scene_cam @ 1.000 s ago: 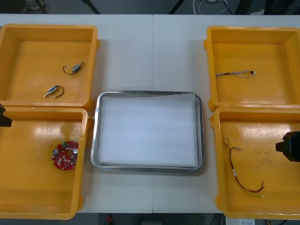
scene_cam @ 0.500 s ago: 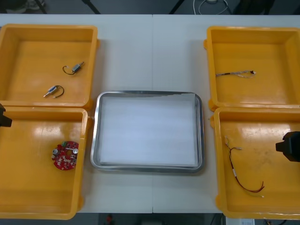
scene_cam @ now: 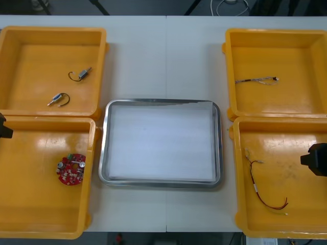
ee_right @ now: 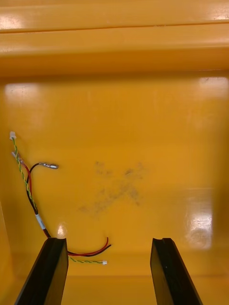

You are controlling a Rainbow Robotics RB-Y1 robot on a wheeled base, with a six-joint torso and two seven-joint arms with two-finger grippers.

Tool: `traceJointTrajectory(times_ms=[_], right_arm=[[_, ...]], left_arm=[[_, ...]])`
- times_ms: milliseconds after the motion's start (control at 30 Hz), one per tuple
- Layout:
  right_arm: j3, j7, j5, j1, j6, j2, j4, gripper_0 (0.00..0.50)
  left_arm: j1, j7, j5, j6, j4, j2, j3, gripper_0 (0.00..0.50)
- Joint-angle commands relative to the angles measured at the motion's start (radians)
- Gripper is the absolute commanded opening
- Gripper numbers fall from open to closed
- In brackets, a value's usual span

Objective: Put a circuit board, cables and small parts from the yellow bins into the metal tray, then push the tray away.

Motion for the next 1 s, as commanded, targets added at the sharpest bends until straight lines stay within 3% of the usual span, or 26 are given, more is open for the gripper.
traceJointTrajectory(times_ms=[33,1000], right_arm=[[0.012,-0.035,-0.003,0.021,0.003,-0.008,-0.016,0.5],[0.012,-0.035,-0.003,0.021,0.003,-0.008,-0.016,0.5]], left_arm=[[0.016,0.022,0.002,0.006,-0.028,0.045,0.009,0.5],[0.016,0.022,0.002,0.006,-0.028,0.045,0.009,0.5]])
